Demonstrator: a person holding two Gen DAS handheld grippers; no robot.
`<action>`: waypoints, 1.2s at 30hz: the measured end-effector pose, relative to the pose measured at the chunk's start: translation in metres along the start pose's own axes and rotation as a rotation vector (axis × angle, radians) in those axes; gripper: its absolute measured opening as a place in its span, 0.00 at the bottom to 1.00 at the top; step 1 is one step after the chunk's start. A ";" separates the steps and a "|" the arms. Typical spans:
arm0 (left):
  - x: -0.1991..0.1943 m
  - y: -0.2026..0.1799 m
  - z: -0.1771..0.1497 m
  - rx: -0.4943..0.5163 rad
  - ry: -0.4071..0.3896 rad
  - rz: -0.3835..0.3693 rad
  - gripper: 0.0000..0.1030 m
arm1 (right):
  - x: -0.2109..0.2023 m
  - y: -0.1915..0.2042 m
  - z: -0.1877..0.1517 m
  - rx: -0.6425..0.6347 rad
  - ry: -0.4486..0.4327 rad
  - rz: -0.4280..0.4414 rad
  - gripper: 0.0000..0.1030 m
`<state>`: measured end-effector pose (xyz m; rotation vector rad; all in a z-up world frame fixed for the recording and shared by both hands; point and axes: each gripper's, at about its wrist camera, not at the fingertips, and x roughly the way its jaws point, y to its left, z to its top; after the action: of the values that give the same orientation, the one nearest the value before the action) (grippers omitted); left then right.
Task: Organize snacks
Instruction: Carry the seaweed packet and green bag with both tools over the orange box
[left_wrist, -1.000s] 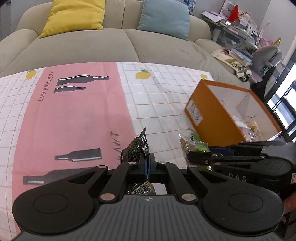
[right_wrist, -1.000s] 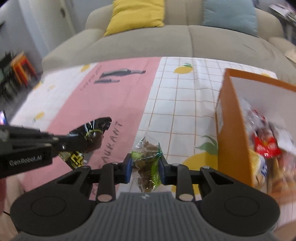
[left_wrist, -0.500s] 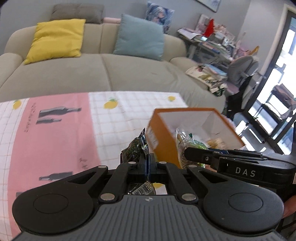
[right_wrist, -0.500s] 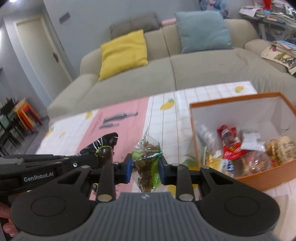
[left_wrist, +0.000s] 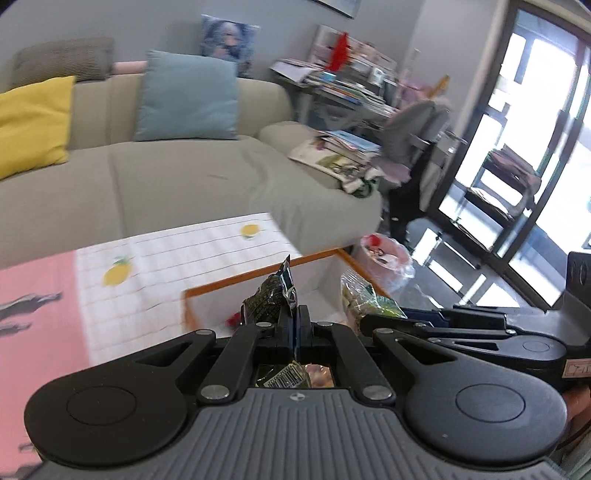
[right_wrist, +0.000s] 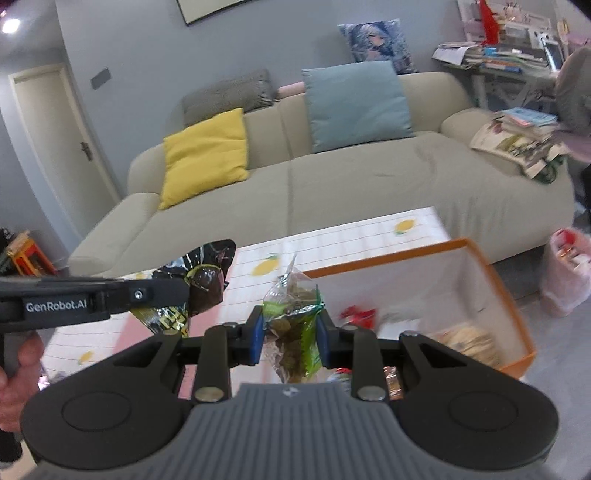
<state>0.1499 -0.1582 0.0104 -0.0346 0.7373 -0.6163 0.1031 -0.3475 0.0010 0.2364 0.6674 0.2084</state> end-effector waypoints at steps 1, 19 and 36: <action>0.009 -0.004 0.003 0.006 0.008 -0.011 0.01 | 0.003 -0.009 0.005 -0.010 0.005 -0.023 0.26; 0.167 -0.026 0.010 0.056 0.223 -0.011 0.00 | 0.122 -0.111 0.018 -0.142 0.205 -0.199 0.26; 0.224 -0.010 -0.002 0.068 0.390 0.064 0.01 | 0.188 -0.133 0.007 -0.233 0.324 -0.286 0.28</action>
<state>0.2715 -0.2858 -0.1274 0.1759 1.0891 -0.5929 0.2666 -0.4251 -0.1410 -0.1213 0.9804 0.0476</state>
